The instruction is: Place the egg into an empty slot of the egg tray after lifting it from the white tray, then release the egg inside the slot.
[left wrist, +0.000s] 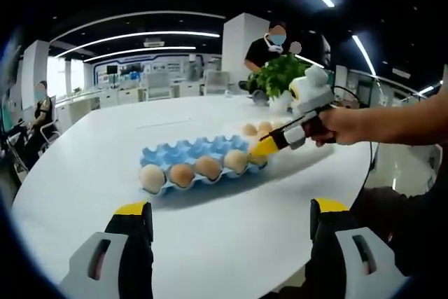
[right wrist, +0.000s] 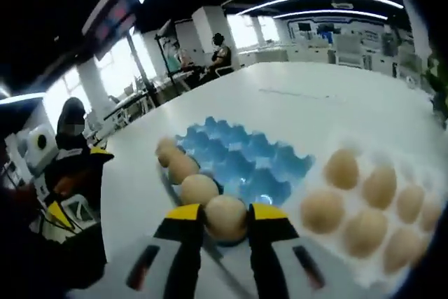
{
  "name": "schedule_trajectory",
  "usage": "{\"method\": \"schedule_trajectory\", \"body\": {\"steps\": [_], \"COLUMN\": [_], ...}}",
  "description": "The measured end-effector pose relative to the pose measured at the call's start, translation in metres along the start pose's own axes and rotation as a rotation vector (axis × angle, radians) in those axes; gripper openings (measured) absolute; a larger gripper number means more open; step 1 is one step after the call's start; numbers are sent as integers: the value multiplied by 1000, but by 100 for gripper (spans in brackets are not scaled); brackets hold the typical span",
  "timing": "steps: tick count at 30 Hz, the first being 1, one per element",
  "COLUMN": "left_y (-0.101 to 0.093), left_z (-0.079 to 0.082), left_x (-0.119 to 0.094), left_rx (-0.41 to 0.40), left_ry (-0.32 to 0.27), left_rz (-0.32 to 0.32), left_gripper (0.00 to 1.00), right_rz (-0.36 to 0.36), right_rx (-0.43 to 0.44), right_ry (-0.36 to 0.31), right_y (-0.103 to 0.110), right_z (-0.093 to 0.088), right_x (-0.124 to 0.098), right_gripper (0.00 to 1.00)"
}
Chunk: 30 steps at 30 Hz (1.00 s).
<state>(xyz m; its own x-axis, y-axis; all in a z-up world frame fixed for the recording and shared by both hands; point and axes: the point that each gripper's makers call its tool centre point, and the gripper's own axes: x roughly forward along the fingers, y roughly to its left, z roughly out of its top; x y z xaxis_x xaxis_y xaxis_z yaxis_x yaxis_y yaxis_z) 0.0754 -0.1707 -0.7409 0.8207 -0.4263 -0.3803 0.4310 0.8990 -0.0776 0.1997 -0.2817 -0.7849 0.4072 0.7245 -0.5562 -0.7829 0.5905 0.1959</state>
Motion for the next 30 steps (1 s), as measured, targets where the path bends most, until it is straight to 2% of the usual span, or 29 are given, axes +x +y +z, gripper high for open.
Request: {"method": "schedule_trajectory", "body": {"steps": [1,8,10,12,14,19,22,26,30], "left_y": [1,-1,-3,-3,-3,-6,-9,-11,-11], "left_z": [0,-1,0,0,1,3,3,4,1], "left_x": [0,2,2,3,4,9,12,11,8], "left_rx": [-1,2,8,8,5,12,15,14,12], "left_ry": [-1,5,6,6,5,6,6,4,8], "left_rz": [2,-6,-8,-9,-10,-19,-27,-30,-26], "left_gripper": [95,95,95,95,95,95,95,95,95], "right_rz": [7,10,13,41,39,20,10,-21,-76], "right_rx": [-18,-30,-29,54,80,100,102,48,-76], "right_ry": [-16,-8,-13,-139,-186,-230,-217,-175,-104], "right_y": [3,2,1,4,1,-6,-12,-22,-43], "right_z": [3,2,3,25,34,39,34,27,24], "right_x": [2,1,-4,-17,-29,-46,-45,-44,-45], "right_gripper": [26,26,23,22,22,22,22,22,22]}}
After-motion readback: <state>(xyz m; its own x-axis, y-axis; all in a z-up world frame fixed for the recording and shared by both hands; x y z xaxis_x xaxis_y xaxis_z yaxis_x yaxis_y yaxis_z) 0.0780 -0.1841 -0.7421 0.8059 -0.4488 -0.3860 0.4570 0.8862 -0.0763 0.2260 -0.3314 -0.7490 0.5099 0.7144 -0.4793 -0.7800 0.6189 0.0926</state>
